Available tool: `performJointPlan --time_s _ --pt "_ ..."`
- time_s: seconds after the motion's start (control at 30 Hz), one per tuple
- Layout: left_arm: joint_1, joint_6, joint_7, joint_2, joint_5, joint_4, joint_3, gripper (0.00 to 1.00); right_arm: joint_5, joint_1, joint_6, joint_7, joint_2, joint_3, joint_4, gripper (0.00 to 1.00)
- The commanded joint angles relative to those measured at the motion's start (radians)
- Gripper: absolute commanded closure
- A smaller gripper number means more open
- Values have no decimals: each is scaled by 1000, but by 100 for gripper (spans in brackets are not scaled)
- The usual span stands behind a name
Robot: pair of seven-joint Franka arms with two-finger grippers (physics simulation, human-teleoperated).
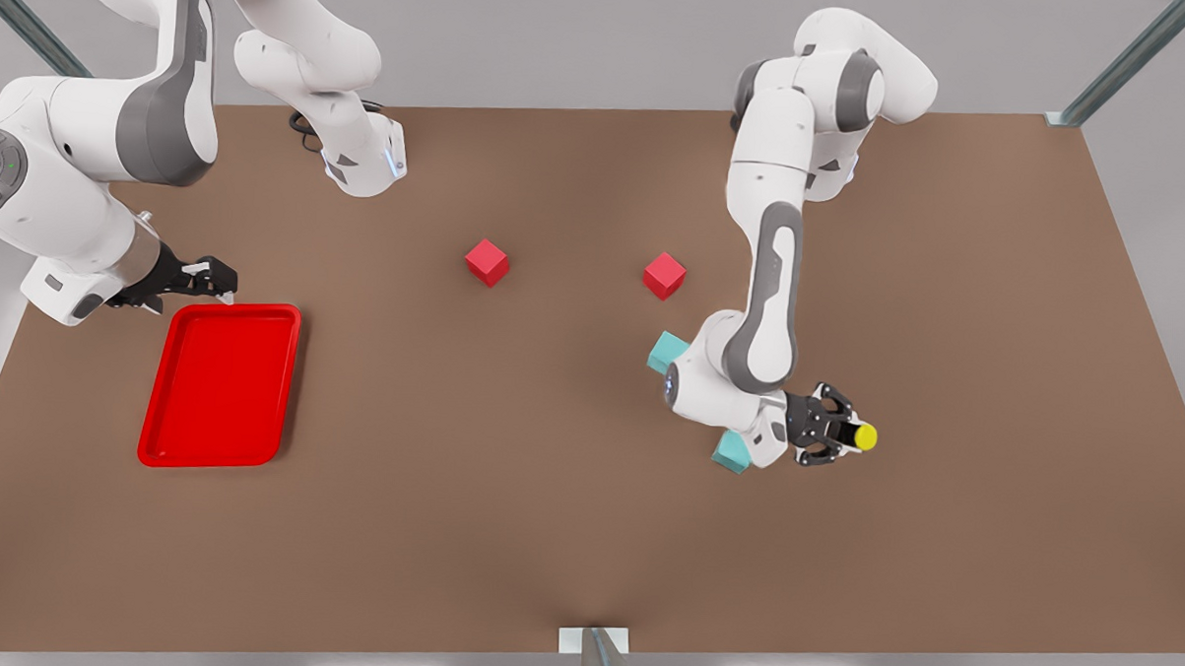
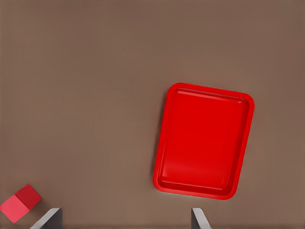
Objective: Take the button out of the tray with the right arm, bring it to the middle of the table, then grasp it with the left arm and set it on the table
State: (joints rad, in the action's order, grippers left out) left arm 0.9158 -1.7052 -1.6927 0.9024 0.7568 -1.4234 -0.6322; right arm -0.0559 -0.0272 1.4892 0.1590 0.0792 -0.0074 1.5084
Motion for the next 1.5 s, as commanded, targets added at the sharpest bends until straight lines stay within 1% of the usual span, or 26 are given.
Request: performJointPlan --time_s 0.0,0.13,0.33,0.43,0.53,0.6,0.73,0.83,1.2,1.3,1.37,1.47 --pt "-37 68 -565 15 67 -5 -1 61 1 0 -1 1 -1 0 0 0" --pt "-100 41 -613 59 128 -5 0 61 -1 0 -1 1 -1 0 0 0" --pt "-141 -39 -654 112 156 -5 0 61 -1 -3 -1 1 -1 0 0 0" --pt "-213 -111 -654 130 202 -6 0 61 1 -3 -1 1 -1 0 0 0" --pt "-278 -140 -654 131 274 -6 0 61 -1 -5 -3 1 -1 0 0 0" --pt "-301 -168 -656 156 277 -14 0 61 -1 -5 -1 2 -1 0 0 0" --pt "-305 -171 -697 243 288 -14 0 61 1 -6 -3 2 1 0 0 0" --pt "-305 -168 -731 276 305 -14 0 61 -1 -8 -1 1 1 0 0 0" --pt "-321 -175 -802 314 314 -8 8 61 -1 -13 -14 -1 1 0 0 0" --pt "-328 -211 -884 314 314 4 8 61 -1 -13 -14 -1 2 0 0 0" --pt "-342 -217 -894 314 315 9 31 61 -1 -13 -14 -1 4 0 0 0" --pt "-344 -218 -894 328 315 9 34 59 -1 -11 -15 -1 5 0 -2 0"
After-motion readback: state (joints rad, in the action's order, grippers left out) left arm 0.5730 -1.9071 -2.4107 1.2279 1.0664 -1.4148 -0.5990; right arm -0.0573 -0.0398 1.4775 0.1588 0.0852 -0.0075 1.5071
